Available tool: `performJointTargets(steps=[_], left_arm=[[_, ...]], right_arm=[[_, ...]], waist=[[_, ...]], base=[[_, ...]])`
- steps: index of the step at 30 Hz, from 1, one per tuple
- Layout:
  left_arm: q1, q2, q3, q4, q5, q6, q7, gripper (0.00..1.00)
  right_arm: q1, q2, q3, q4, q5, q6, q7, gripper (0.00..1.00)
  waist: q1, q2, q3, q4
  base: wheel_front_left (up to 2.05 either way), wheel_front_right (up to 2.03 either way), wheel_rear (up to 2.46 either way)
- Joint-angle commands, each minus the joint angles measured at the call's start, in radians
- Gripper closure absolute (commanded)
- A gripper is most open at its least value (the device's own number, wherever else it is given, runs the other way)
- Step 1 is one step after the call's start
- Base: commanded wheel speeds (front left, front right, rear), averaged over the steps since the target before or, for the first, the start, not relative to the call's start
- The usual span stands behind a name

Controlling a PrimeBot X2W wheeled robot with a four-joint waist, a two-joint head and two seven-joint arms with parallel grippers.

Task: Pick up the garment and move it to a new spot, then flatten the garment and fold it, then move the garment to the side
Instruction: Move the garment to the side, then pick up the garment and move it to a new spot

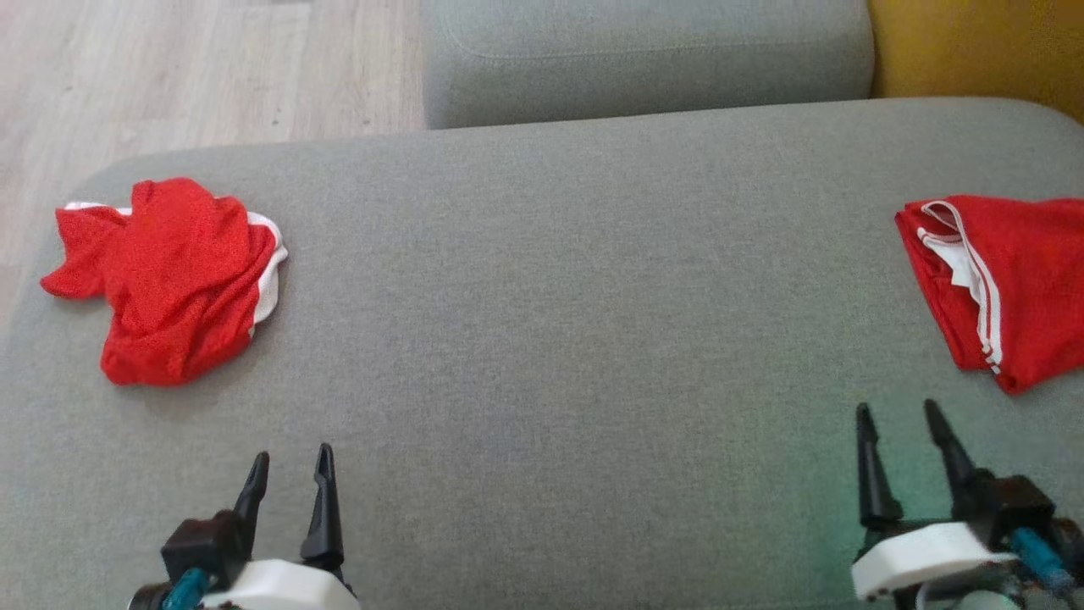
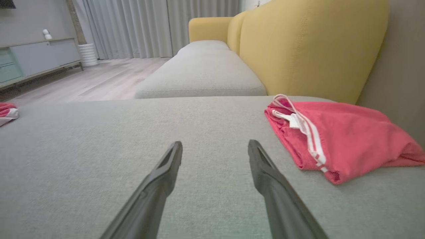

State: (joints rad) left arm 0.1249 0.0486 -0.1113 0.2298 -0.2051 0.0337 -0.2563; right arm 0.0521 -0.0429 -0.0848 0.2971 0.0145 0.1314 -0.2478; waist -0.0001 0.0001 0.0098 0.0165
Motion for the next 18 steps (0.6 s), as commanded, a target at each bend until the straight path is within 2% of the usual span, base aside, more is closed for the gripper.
performJointTargets(steps=[1,14,18], left_arm=[[-0.031,0.002,0.046,-0.030,0.006,-0.006,-0.006,0.00],[-0.040,0.002,0.057,-0.024,0.009,-0.013,-0.006,0.00],[-0.044,0.002,0.050,-0.022,0.009,-0.016,-0.006,0.00]], right_arm=[[-0.033,-0.008,0.040,-0.022,0.017,-0.001,-0.012,0.00],[-0.035,-0.007,0.067,-0.036,0.048,-0.001,-0.014,0.00],[-0.025,-0.007,0.063,-0.042,0.058,-0.001,-0.014,0.00]], waist=[[0.0001,-0.0001,-0.004,0.003],[0.0001,-0.0001,-0.006,0.021],[0.0001,-0.0001,-0.005,0.050]], base=[[0.00,0.00,0.00],[0.00,0.00,0.00],[0.00,0.00,0.00]])
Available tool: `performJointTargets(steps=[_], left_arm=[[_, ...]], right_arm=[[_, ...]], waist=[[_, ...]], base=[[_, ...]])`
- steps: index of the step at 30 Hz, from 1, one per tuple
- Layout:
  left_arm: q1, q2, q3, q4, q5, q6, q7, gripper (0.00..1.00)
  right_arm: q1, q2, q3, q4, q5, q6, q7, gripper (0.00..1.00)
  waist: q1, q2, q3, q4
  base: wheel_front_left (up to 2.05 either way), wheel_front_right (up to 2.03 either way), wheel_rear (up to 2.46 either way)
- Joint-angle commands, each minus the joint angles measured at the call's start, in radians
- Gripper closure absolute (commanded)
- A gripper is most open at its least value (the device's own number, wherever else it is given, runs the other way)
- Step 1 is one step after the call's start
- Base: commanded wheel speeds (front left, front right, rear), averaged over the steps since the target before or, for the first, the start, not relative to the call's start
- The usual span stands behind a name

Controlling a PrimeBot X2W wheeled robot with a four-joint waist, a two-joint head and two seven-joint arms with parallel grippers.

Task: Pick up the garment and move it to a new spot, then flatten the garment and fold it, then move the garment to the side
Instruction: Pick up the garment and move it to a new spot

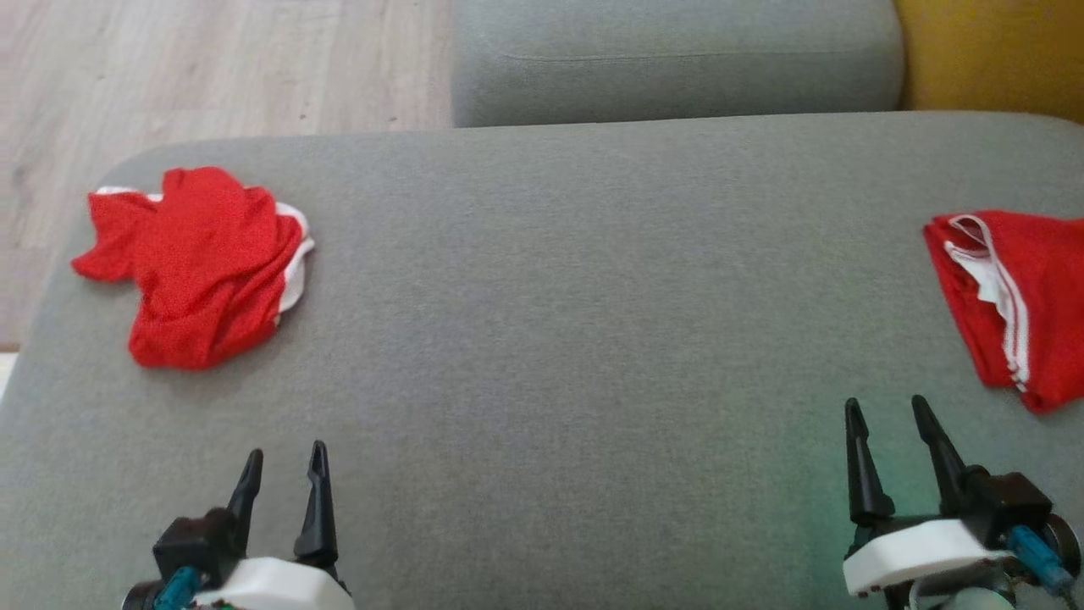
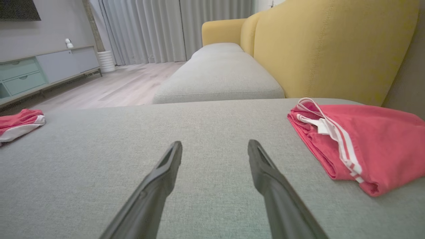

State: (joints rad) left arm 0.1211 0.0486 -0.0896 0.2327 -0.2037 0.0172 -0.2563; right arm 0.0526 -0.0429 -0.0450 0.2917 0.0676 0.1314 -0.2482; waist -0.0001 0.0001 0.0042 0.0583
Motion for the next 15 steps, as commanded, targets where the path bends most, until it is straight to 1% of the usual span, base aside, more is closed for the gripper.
performJointTargets(steps=[1,6,10,13,15], left_arm=[[-0.042,0.002,0.026,-0.025,0.008,0.001,-0.006,0.00],[-0.051,0.002,0.018,-0.025,0.007,0.000,-0.006,0.00],[-0.031,0.002,0.025,-0.019,0.003,0.006,-0.006,0.00],[-0.014,0.002,0.031,-0.019,-0.007,0.010,-0.006,0.00],[-0.009,0.002,0.037,-0.025,-0.017,0.013,-0.006,0.00]], right_arm=[[-0.022,-0.007,0.023,-0.038,0.007,-0.001,-0.013,0.00],[-0.009,-0.007,0.035,-0.040,0.013,-0.001,-0.013,0.00],[-0.021,-0.007,0.080,-0.035,0.011,-0.001,-0.013,0.00],[-0.039,-0.007,0.112,-0.030,0.009,-0.001,-0.013,0.00],[-0.054,-0.007,0.125,-0.028,0.008,-0.001,-0.013,0.00]], waist=[[0.0001,-0.0001,0.002,0.022],[0.0001,-0.0001,0.004,0.129],[0.0001,-0.0001,0.007,0.213],[0.0001,-0.0001,0.016,0.259],[0.0001,-0.0001,0.026,0.277]], base=[[0.00,0.00,0.00],[0.00,0.00,0.00],[0.00,0.00,0.00],[0.00,0.00,0.00],[0.00,0.00,0.00]])
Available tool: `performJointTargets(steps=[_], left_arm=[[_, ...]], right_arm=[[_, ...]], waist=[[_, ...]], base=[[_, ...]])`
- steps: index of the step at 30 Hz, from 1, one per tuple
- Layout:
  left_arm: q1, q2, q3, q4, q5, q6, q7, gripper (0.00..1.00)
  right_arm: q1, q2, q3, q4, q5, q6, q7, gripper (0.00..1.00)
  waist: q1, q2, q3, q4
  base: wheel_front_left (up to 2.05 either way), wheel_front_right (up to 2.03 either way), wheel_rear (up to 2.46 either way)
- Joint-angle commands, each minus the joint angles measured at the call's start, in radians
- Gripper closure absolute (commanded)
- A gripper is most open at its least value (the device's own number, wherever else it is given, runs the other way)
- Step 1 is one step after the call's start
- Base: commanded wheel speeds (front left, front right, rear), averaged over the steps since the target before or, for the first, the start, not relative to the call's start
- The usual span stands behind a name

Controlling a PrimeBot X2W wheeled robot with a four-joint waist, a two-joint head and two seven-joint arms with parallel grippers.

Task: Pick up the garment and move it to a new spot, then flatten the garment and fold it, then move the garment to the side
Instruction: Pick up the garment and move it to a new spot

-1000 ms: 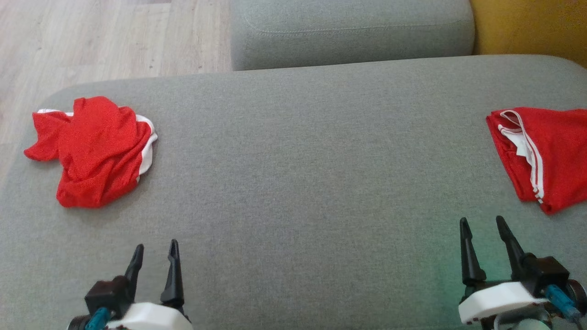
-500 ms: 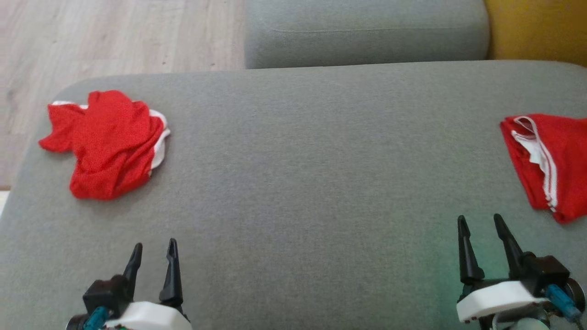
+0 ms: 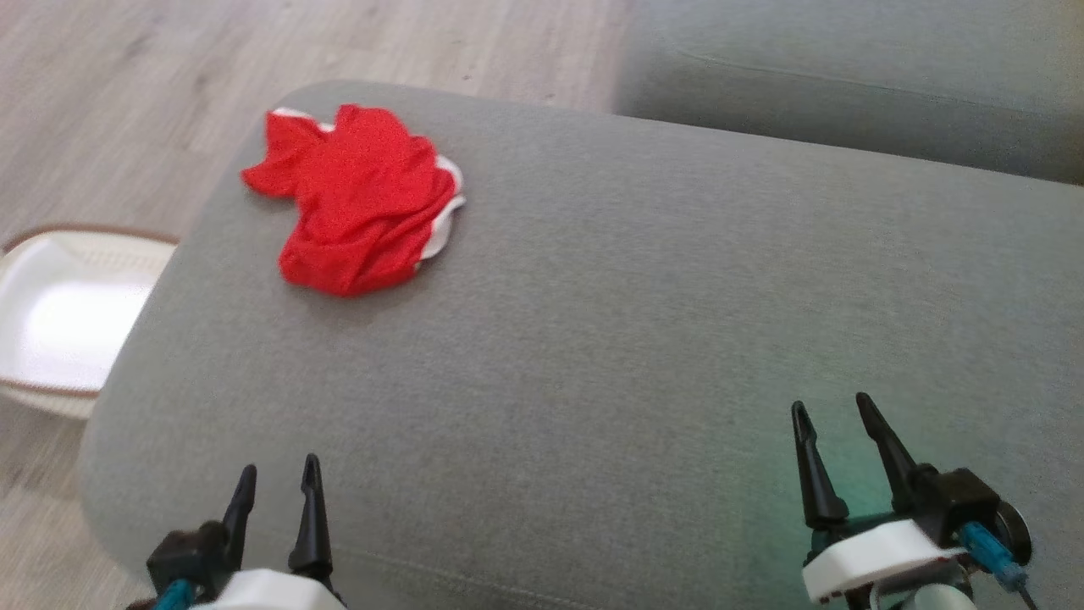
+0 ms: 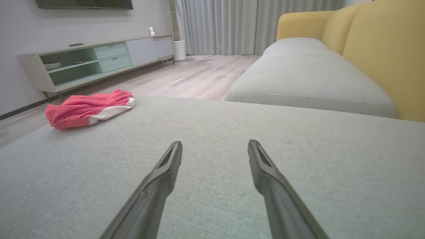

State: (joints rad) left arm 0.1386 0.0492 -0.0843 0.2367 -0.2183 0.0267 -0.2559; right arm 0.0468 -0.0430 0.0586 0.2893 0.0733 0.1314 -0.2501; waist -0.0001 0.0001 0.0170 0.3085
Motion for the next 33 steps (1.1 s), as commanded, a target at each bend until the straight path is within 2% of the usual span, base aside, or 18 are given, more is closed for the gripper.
performJointTargets(steps=[1,7,13,18,21,24,25,31,33], left_arm=[[-0.026,0.001,0.034,-0.032,-0.007,0.005,-0.006,0.00],[-0.100,0.001,0.042,-0.053,-0.034,-0.009,-0.006,0.00],[-0.344,0.001,0.050,-0.014,-0.060,-0.051,-0.006,0.00],[-0.609,0.014,0.035,0.152,-0.074,-0.090,0.036,0.00],[-0.756,0.031,0.027,0.260,-0.079,-0.096,0.114,0.00],[-0.876,0.031,0.037,0.371,-0.098,-0.085,0.163,0.00],[-0.876,0.031,0.037,0.371,-0.098,-0.085,0.163,0.00],[-1.007,0.035,0.031,0.623,-0.096,-0.058,0.198,0.00],[-1.027,0.033,0.024,0.696,-0.096,-0.061,0.203,0.01]], right_arm=[[-0.055,-0.007,0.026,-0.025,0.001,-0.001,-0.012,0.00],[-0.097,-0.007,0.043,-0.025,-0.039,-0.001,-0.012,0.00],[-0.183,-0.009,0.021,-0.045,-0.114,-0.001,-0.012,0.00],[-0.256,-0.046,0.016,-0.068,-0.141,-0.001,-0.005,0.00],[-0.280,-0.075,0.013,-0.086,-0.143,-0.001,0.009,0.00],[-0.290,-0.100,0.006,-0.109,-0.143,-0.001,0.025,0.00],[-0.290,-0.100,0.006,-0.109,-0.143,-0.001,0.025,0.00],[-0.284,-0.127,0.016,-0.154,-0.138,-0.001,0.054,0.00],[-0.276,-0.130,0.014,-0.163,-0.134,-0.001,0.061,0.00]], waist=[[0.0001,-0.0001,0.020,0.032],[0.0001,-0.0001,0.105,0.034],[0.0001,-0.0001,0.273,0.019],[0.0001,-0.0001,0.387,0.008],[0.0001,-0.0001,0.436,0.003],[0.0001,-0.0001,0.471,-0.001],[0.0001,-0.0001,0.471,-0.001],[0.0001,-0.0001,0.500,-0.018],[0.0001,-0.0001,0.494,-0.023]], base=[[0.00,0.00,0.00],[0.00,0.00,0.00],[0.00,0.00,0.00],[0.00,0.00,0.00],[0.00,0.00,0.00],[0.00,0.00,0.00],[0.00,0.00,0.00],[0.00,0.00,0.00],[0.00,0.00,0.00]])
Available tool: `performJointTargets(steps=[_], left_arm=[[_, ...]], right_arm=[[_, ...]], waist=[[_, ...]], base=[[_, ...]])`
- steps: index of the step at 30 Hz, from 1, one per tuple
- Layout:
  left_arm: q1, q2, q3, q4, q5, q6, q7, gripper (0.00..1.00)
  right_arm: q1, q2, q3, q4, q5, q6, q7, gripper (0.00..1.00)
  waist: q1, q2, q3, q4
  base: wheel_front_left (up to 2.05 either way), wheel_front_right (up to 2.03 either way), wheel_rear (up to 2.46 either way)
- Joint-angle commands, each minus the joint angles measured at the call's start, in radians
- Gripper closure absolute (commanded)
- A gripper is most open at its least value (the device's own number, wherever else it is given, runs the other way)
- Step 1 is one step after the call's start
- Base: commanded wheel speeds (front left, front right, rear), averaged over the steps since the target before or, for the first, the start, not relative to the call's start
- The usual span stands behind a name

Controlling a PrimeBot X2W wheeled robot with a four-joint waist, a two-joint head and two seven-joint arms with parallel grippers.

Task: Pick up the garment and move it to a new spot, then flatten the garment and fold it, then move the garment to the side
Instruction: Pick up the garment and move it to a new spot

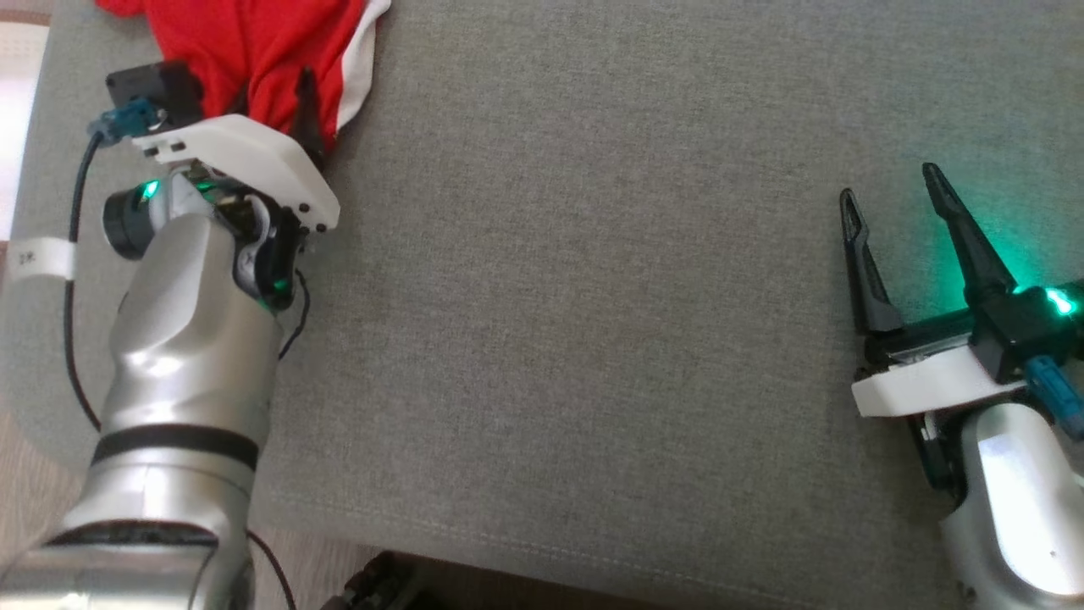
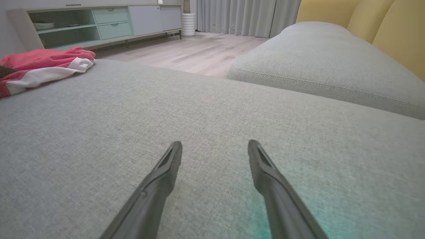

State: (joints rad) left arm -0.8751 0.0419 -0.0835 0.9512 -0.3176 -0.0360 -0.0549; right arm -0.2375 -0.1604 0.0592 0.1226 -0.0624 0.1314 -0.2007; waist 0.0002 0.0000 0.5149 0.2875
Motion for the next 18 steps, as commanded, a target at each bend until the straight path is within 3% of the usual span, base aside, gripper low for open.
performJointTargets(steps=[1,2,11,14,18], left_arm=[[-0.022,0.041,0.018,0.011,0.005,-0.003,0.000,0.78],[-0.030,0.041,0.018,0.033,0.004,-0.007,-0.010,1.00],[-0.033,0.024,-0.028,0.054,-0.042,-0.085,-0.103,1.00],[-0.006,0.014,-0.101,-0.036,-0.086,-0.093,-0.091,1.00],[0.083,0.010,-0.279,-0.282,-0.222,-0.094,-0.015,1.00]], right_arm=[[0.012,-0.012,0.011,-0.001,0.004,-0.001,0.014,0.00],[0.015,-0.010,0.008,-0.005,0.005,-0.001,0.016,0.00],[0.070,0.045,-0.015,0.030,0.021,-0.001,-0.005,0.00],[0.088,0.070,-0.016,0.054,0.027,-0.001,-0.019,0.00],[0.111,0.096,-0.009,0.093,0.041,-0.001,-0.036,0.00]], waist=[[-0.0002,0.0000,-0.009,-0.005],[-0.0002,0.0000,-0.014,-0.007],[-0.0002,0.0000,-0.150,-0.007],[-0.0002,0.0000,-0.203,-0.013],[-0.0002,0.0000,-0.270,-0.034]], base=[[0.00,0.00,0.00],[0.00,0.00,0.00],[0.00,0.00,0.00],[0.00,0.00,0.00],[0.00,0.00,0.00]])
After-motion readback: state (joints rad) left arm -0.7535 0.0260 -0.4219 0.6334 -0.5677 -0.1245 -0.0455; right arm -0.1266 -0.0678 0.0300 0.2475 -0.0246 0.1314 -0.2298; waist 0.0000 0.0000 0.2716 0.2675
